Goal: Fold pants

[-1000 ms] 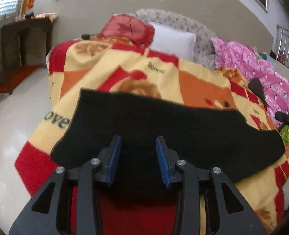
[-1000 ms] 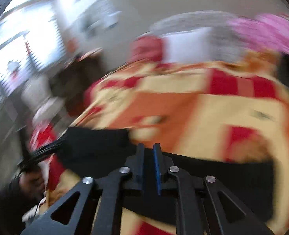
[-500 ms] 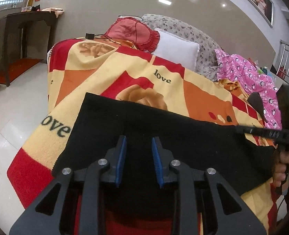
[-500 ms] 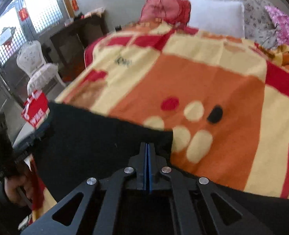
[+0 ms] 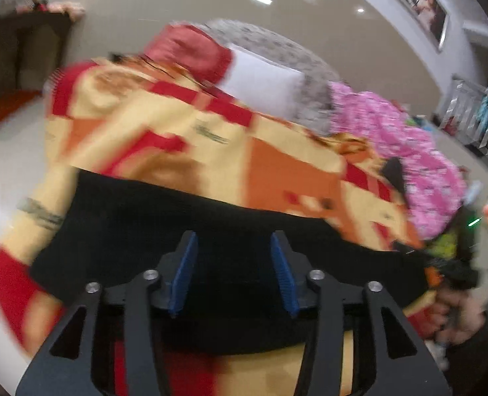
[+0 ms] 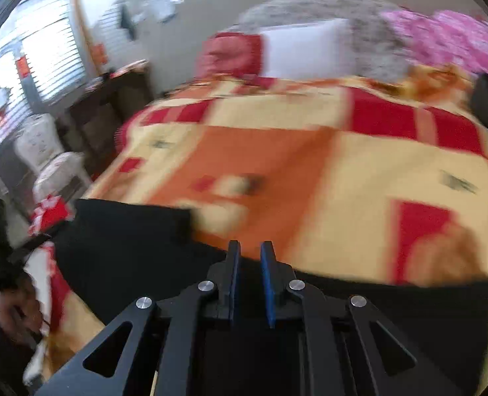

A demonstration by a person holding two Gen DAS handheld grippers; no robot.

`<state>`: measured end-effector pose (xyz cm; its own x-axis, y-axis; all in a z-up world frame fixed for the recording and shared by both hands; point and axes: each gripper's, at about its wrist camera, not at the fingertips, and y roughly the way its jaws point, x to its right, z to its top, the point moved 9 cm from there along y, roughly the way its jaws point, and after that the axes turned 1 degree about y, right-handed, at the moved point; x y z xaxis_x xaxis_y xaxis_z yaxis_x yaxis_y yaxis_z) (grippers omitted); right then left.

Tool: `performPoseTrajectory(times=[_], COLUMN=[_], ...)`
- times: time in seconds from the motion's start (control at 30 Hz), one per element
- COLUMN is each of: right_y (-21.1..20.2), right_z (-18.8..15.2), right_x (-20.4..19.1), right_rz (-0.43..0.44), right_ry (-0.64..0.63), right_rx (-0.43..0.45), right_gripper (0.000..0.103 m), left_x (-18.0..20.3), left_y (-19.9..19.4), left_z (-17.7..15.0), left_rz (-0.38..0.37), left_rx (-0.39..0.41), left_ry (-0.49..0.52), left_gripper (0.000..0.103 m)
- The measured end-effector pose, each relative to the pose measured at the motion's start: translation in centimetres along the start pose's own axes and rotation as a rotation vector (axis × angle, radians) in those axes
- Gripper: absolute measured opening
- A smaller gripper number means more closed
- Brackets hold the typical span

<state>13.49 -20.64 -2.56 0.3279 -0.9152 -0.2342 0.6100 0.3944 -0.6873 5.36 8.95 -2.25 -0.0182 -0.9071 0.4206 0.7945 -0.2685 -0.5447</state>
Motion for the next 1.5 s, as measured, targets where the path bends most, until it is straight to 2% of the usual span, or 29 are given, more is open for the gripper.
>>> performPoseTrajectory(times=[0.07,0.13,0.17,0.2,0.23,0.27,0.3,0.37,0.4,0.5,0.53,0.57,0.6,0.63,0.67,0.73,0.8,0.87,0.97,1.07,1.23,1.3,1.33,1.37,1.43,1.5], right_y=[-1.5,-3.1,-3.7,-4.1,-5.1,-5.9,-6.7,-8.3,-8.7,-8.5,-8.0,-7.0,-6.1,-5.6,-5.8,-5.7,-5.9,-5.6,-5.5,-4.6,-4.6,-4.9,-5.3,-5.7,-5.9,-4.3], right_z=[-1.1,-1.8,-2.3,-2.4,-2.6,-2.7,-2.6,-2.1,-2.1,-3.1,-3.8,-4.8,-5.9,-6.5,-6.4,-6.4,-6.5,-6.3,-6.2,-6.1,-6.2,-6.0,-5.7,-5.4,-5.1,-6.2], right_x=[6.1,12.2,14.3,15.7,17.3,18.1,18.3,16.8,15.1,10.2,9.0,8.8,9.2,9.5,9.5,9.7,9.6,8.5,7.4,6.9,6.7,6.9,6.6,6.0,4.7,4.7], right_rz=[-0.041,-0.114,-0.113,-0.078,-0.088,-0.147,-0.165,-0.089,-0.069,-0.010,-0.018,-0.075,-0.133,-0.144,-0.121,-0.093,-0.065,-0.024,-0.073,-0.136,-0.150,-0.183,-0.209,-0.199,-0.174,-0.204], right_ry=[0.116,0.221,0.284,0.340,0.390,0.388,0.379,0.366,0.316,0.183,0.142,0.120,0.124,0.139,0.163,0.218,0.248,0.238,0.156,0.094,0.088,0.110,0.110,0.098,0.052,0.017], right_rx=[0.003,0.029,0.036,0.051,0.068,0.077,0.100,0.155,0.164,0.146,0.126,0.086,0.042,0.043,0.089,0.093,0.100,0.100,0.065,0.049,0.058,0.034,0.041,0.058,0.079,-0.001], right_gripper=[0.015,0.015,0.008,0.003,0.000,0.011,0.011,0.011,0.011,0.015,0.025,0.031,0.032,0.033,0.035,0.037,0.045,0.069,0.087,0.092,0.093,0.089,0.079,0.074,0.074,0.075], left_x=[2.1,3.2,3.6,4.0,4.1,4.3,4.5,4.7,4.8,5.6,5.8,6.1,6.1,6.2,6.2,6.2,6.3,6.5,6.8,7.0,7.0,7.0,7.0,7.1,7.1,7.0], left_y=[1.7,3.1,3.7,4.3,4.4,4.4,4.2,4.3,4.3,4.5,4.6,4.7,4.8,4.9,4.9,4.9,4.9,5.0,5.0,5.1,5.1,5.0,5.0,5.0,5.1,5.1], left_z=[-0.8,-1.8,-2.3,-2.9,-3.1,-3.0,-3.1,-3.2,-3.2,-3.5,-3.6,-3.7,-3.8,-3.8,-3.8,-3.7,-3.7,-3.7,-3.8,-3.8,-3.8,-3.8,-3.8,-3.8,-3.9,-3.9], left_rz=[-0.068,-0.078,-0.073,-0.061,-0.045,-0.044,-0.054,-0.055,-0.051,-0.047,-0.042,-0.038,-0.038,-0.040,-0.044,-0.056,-0.079,-0.104,-0.120,-0.116,-0.117,-0.117,-0.118,-0.119,-0.118,-0.117], left_rx=[-0.058,-0.098,-0.109,-0.117,-0.112,-0.102,-0.100,-0.101,-0.102,-0.116,-0.121,-0.127,-0.131,-0.133,-0.136,-0.137,-0.140,-0.147,-0.155,-0.155,-0.154,-0.154,-0.154,-0.154,-0.154,-0.154], left_ry=[-0.018,-0.026,-0.019,-0.002,0.013,0.022,0.024,0.035,0.046,0.100,0.117,0.131,0.137,0.139,0.138,0.131,0.124,0.123,0.129,0.134,0.134,0.135,0.135,0.133,0.134,0.133], left_gripper=[0.048,0.048,0.048,0.048,0.048,0.051,0.056,0.059,0.060,0.078,0.080,0.083,0.084,0.086,0.087,0.088,0.094,0.100,0.103,0.103,0.103,0.103,0.103,0.103,0.103,0.103])
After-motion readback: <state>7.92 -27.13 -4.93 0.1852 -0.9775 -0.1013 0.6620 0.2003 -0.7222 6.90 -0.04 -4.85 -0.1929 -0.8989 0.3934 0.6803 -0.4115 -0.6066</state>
